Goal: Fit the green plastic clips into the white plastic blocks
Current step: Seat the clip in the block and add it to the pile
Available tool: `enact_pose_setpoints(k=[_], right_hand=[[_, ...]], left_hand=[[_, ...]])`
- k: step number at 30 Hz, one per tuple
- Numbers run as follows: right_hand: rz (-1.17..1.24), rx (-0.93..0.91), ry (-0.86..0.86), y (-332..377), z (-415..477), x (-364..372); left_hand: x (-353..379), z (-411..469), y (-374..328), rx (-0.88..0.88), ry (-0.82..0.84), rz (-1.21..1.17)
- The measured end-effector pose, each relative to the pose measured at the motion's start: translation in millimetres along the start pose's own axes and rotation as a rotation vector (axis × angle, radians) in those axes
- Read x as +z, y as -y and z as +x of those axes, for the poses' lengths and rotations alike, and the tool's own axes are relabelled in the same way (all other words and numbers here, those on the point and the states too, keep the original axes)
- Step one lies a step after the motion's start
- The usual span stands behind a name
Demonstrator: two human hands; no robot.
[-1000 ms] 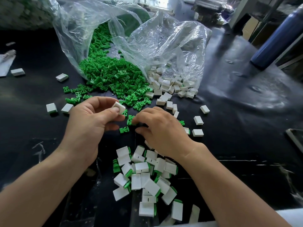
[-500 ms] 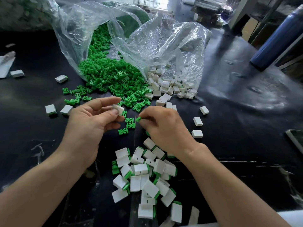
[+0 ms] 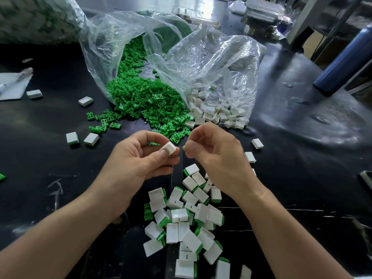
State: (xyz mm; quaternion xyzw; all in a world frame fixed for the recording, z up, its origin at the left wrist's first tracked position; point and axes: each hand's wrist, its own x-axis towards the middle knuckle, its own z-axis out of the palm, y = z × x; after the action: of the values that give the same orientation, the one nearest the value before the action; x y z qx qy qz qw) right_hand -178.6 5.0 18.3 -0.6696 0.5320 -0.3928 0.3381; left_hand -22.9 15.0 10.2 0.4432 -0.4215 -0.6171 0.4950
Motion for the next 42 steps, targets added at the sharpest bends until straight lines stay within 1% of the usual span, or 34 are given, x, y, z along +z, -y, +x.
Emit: enact_pose_setpoints(k=[2,5,9,13,16,23,28,30,37,40,42], right_hand=[[-0.031,-0.029,-0.003,2.4,-1.6,0.1],[-0.001,-0.005,-0.010,2.8,-2.4,0.1],[-0.038,-0.037,-0.026,3.8,-2.2,-0.2],[0.055,-0.062,-0.042,4.4,-2.9,0.3],[0.107,-0.062,-0.046,4.7,-2.9,0.3],[0.098,-0.064,-0.042,5.7,-4.8,1.4],[0.089,-0.082,-0.016,7.3,-6.3,3.1],[0.066,-0.089,-0.008,7.0,-6.5,3.1],[-0.008,-0.123,-0.017,4.5,-6.6,5.9],[0.020,-0.093,-0.008,4.5,-7.0,6.2],[0.054,-0.033,0.025,5.3,-6.6,5.0]], left_hand=[[-0.1,-0.9,-0.2,-0.002,0.009,0.013],[1.3,-2.4,-1.2,0.018,0.014,0.053],[0.0,-3.0,-1.4,0.057,-0.032,0.118],[-1.1,-2.3,-1.4,0.048,-0.071,0.133],[-1.4,-1.7,-1.9,0.071,-0.070,0.212],[0.4,-4.6,-5.4,0.073,-0.035,0.207],[2.6,-6.6,-5.6,0.030,0.004,0.143],[3.2,-6.9,-5.5,0.040,0.017,0.138],[3.2,-6.3,-6.0,0.074,-0.001,0.170],[2.2,-6.4,-5.7,0.083,-0.007,0.187],[1.0,-6.0,-6.2,0.084,-0.006,0.185]])
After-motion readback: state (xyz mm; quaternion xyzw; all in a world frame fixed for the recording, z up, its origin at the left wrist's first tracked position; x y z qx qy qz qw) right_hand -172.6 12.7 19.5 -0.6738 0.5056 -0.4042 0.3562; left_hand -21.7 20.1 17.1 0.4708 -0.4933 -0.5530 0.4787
